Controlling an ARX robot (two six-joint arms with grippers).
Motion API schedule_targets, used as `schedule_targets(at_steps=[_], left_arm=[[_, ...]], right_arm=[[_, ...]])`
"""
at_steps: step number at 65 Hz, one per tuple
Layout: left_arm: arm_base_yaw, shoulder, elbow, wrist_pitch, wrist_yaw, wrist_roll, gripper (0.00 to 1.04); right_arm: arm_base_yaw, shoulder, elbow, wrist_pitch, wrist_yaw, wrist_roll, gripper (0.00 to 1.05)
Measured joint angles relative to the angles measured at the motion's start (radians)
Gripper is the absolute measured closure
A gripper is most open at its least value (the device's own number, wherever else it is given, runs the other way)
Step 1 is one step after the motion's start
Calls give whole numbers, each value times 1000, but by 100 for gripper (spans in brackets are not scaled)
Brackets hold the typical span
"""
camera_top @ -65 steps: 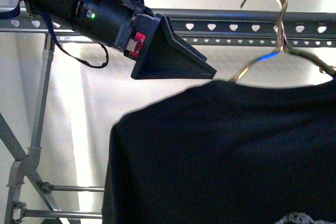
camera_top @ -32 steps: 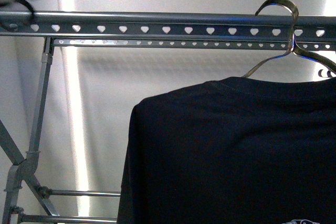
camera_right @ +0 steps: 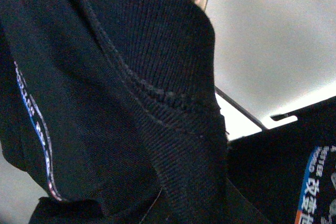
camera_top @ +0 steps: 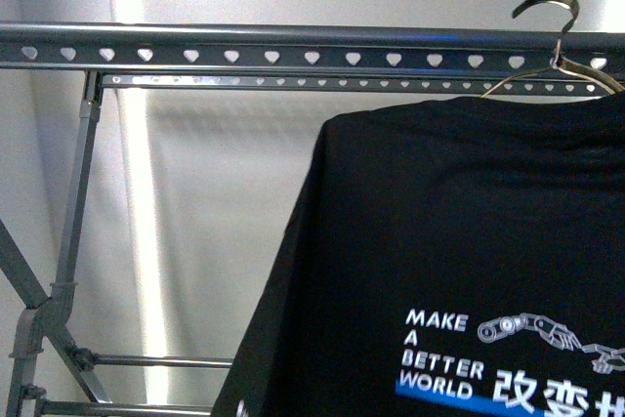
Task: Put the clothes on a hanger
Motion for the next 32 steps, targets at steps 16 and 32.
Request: schedule_targets(at_steps=[16, 32], left_arm=[[56, -153, -319, 142, 22, 22, 84], [86, -280, -527, 214, 66, 27, 101]], right_arm=[[17, 82, 154, -35, 150, 117, 102], [58, 197, 296, -67, 378, 95, 102]])
